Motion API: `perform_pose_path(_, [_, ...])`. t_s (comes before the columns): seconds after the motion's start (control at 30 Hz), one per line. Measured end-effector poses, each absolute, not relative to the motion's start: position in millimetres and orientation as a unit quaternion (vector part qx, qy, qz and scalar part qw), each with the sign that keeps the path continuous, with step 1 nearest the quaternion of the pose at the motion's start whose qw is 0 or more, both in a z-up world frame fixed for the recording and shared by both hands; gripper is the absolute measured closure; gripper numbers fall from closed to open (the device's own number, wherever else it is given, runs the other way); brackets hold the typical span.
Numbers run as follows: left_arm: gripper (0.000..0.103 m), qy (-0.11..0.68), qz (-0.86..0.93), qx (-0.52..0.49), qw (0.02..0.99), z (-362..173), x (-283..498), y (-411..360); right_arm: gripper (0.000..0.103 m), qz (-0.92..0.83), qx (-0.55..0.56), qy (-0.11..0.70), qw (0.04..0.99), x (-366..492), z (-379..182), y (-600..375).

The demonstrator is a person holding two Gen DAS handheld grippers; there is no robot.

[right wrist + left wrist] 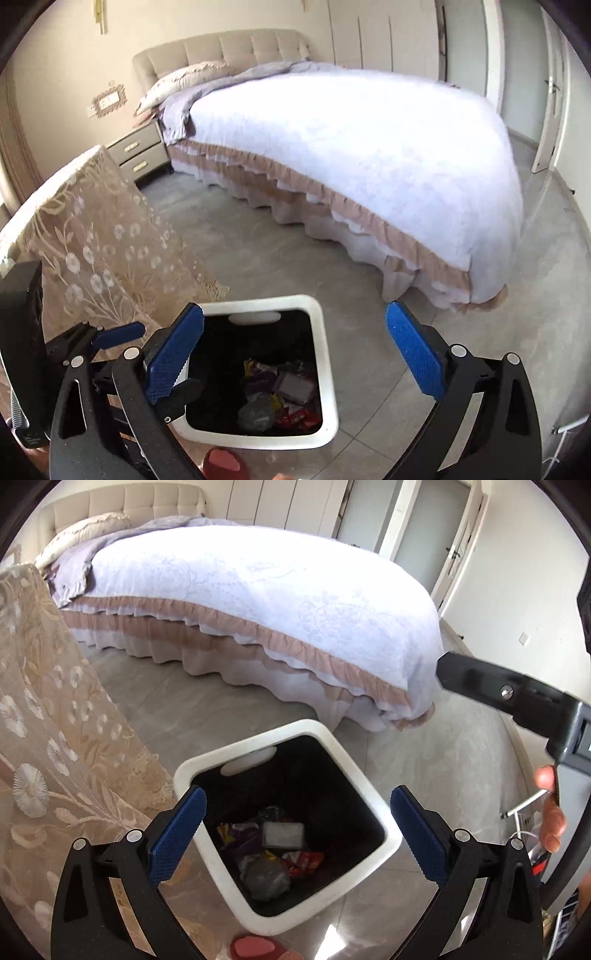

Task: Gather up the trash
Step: 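Move both tools back over the table toward the remaining trash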

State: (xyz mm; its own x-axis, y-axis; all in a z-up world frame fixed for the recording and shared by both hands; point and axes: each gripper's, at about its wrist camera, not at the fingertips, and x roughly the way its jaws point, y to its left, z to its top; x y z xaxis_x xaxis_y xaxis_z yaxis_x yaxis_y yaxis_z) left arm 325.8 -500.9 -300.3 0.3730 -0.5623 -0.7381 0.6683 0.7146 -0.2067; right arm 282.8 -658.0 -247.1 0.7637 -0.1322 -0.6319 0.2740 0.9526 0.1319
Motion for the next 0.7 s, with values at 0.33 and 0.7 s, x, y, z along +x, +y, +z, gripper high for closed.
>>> perform_pose_path(0.33, [0.005,0.321,-0.373,0.030,0.870,-191,274,-457,0.004,-0.081,0.100,0.196,0.972,226,-151,-629])
perform_pose_path(0.7, [0.005,0.235,-0.265,0.043,0.934,-115,226,-369,0.004,-0.003,0.034,0.144,0.989,206,-106,-534])
